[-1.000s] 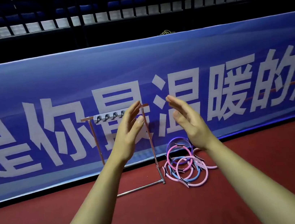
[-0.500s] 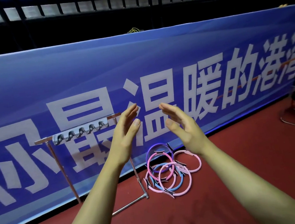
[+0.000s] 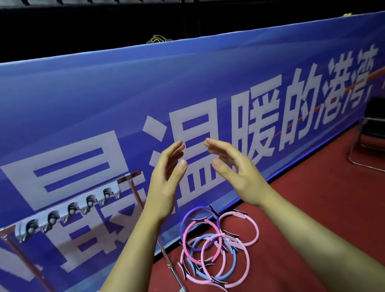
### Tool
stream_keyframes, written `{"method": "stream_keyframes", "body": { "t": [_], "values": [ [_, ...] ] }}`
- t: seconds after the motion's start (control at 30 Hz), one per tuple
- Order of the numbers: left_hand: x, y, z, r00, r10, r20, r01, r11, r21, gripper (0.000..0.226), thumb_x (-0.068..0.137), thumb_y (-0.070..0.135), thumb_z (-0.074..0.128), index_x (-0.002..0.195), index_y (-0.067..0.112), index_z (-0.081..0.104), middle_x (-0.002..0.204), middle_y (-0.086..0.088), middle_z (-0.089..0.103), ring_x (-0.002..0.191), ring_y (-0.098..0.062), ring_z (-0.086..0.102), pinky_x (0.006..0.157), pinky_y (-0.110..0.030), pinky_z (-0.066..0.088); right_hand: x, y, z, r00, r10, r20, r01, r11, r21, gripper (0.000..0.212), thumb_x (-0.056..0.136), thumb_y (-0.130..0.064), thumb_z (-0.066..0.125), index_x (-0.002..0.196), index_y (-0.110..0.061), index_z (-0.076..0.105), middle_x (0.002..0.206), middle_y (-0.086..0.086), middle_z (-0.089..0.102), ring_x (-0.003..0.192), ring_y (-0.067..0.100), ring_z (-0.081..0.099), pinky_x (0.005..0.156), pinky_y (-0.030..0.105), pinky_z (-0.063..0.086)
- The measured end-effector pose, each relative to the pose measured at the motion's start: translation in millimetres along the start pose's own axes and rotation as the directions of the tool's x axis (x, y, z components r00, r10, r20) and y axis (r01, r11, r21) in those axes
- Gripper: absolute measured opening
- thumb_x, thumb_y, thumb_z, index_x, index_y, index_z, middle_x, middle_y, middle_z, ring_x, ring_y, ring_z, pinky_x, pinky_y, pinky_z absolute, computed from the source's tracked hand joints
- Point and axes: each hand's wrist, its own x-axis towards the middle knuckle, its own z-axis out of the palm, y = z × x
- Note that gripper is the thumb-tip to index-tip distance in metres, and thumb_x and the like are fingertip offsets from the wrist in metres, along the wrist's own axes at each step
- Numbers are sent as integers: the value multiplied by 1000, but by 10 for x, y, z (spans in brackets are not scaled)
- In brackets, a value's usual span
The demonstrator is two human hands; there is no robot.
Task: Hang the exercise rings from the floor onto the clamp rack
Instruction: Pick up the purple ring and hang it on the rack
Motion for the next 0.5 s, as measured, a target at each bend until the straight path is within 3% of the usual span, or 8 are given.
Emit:
{"method": "stream_keyframes", "body": {
  "t": [0.13,0.5],
  "values": [
    [573,-363,-3,1000,16,8,-16,1000,18,68,92,55,52,151,23,46,152,4,54,138,-6,52,104,-12,44,566,425,-66,1000,0,12,0,1000,11,50,101,-40,54,150,-31,45,149,-14,53,141,4,45,119,37,39],
    [2478,-1650,292,997,-30,-70,33,999,42,65,93,50,53,150,19,47,149,4,56,136,-8,55,104,-16,47,2539,1948,-371,996,1,91,-7,998,64,52,101,-40,53,151,-29,44,150,-14,52,139,4,47,116,32,42]
  ]
}}
